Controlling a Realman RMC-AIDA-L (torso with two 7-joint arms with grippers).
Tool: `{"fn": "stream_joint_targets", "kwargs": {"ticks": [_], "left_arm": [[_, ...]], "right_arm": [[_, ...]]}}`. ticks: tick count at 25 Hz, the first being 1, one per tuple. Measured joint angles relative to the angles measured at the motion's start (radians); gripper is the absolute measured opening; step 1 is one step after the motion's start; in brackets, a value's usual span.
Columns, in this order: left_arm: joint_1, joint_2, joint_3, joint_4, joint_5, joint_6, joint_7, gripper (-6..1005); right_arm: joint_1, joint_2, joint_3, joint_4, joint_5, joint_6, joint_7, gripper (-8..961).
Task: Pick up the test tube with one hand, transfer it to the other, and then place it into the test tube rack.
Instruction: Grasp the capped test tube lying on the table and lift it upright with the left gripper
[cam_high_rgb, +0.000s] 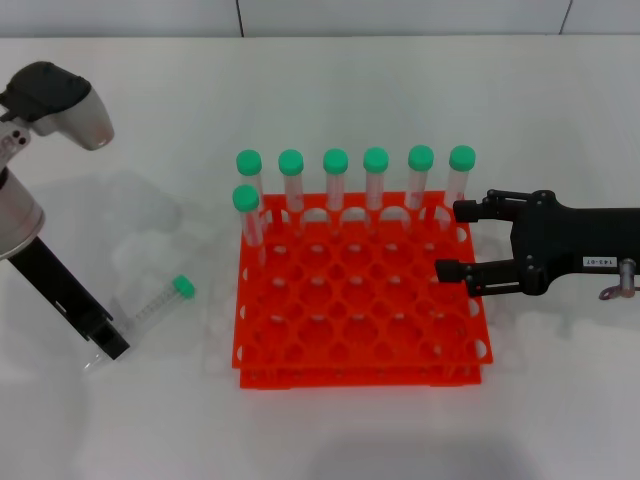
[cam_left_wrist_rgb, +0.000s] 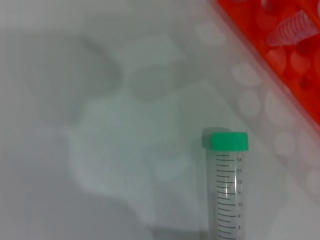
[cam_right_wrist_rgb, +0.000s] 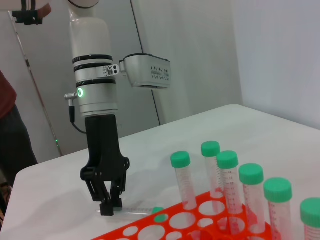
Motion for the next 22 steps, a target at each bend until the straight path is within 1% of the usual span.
{"fn": "stream_joint_targets", "kwargs": {"ticks": [12,22], "left_arm": [[-0.003,0.004,-0.002,-0.006,0.000,-0.009,-0.003,204],[-0.003,0.007,-0.022,0.004,-0.009,-0.007,-0.004,199]], "right_arm": [[0.000,0.000,0.004,0.000,0.000,0.001,0.000,857],[0.004,0.000,0.006,0.000,0.000,0.003,-0.005,857]]}}
